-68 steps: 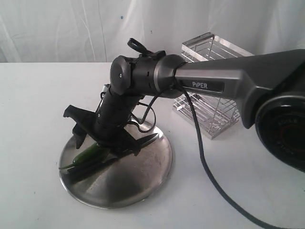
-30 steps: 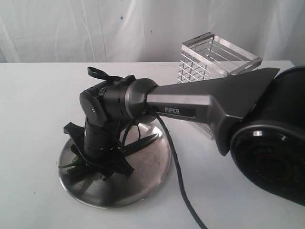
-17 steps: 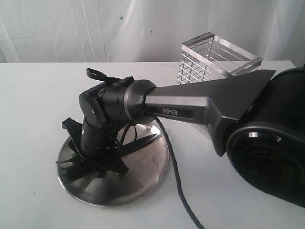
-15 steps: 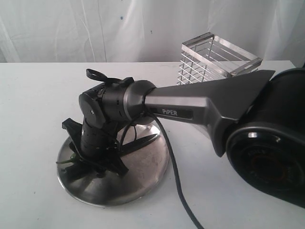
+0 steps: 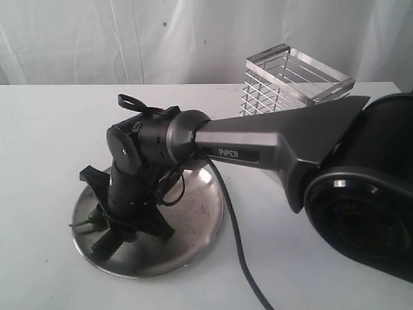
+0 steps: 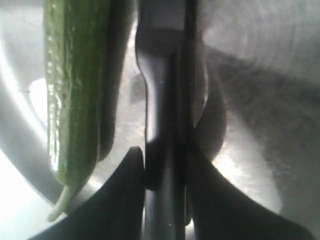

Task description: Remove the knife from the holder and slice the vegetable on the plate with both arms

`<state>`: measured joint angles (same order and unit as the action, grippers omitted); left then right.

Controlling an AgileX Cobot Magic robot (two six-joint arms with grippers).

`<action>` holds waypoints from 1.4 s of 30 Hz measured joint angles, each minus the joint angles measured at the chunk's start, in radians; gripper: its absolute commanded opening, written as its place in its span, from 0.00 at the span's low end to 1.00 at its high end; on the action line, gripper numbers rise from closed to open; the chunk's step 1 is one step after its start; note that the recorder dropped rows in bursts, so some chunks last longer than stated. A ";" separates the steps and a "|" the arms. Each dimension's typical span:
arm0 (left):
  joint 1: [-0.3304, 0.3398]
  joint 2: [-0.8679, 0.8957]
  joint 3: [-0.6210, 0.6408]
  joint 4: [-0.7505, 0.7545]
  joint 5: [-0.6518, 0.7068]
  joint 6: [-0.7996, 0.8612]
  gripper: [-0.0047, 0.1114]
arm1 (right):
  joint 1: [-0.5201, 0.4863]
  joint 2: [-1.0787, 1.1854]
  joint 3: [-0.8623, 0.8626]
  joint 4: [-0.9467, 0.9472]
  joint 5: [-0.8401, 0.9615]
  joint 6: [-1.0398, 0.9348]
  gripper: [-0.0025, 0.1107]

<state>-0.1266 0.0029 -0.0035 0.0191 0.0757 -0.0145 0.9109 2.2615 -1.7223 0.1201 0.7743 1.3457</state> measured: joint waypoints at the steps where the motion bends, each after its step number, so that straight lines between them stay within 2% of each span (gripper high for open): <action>1: 0.000 0.000 0.000 0.000 0.000 0.000 0.04 | 0.002 -0.007 0.000 -0.013 0.021 -0.004 0.02; 8: 0.000 0.000 0.000 0.000 0.000 0.000 0.04 | 0.006 -0.082 0.006 -0.167 0.144 -0.017 0.02; 13: 0.000 0.000 0.000 0.000 0.000 0.000 0.04 | 0.006 -0.124 0.006 -0.273 0.246 -0.167 0.02; 19: 0.000 0.000 0.000 0.000 0.000 0.000 0.04 | 0.006 -0.128 0.008 -0.400 0.422 -0.573 0.02; 20: 0.000 0.000 0.000 0.000 0.000 0.000 0.04 | 0.006 -0.140 0.009 -0.410 0.432 -0.747 0.02; 22: 0.000 0.000 0.000 0.000 0.000 0.000 0.04 | 0.006 -0.176 0.009 -0.395 0.436 -0.946 0.02; 24: 0.000 0.000 0.000 0.000 0.000 0.000 0.04 | 0.006 -0.205 0.009 -0.384 0.438 -1.053 0.02; 33: 0.000 0.000 0.000 0.000 0.000 0.000 0.04 | 0.001 -0.079 0.010 -0.333 0.442 -1.241 0.02; 42: 0.000 0.000 0.000 0.000 0.000 0.000 0.04 | -0.122 -0.079 0.010 -0.159 0.442 -1.332 0.02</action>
<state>-0.1266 0.0029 -0.0035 0.0191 0.0757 -0.0145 0.7891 2.1821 -1.7124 -0.0388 1.2166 0.0132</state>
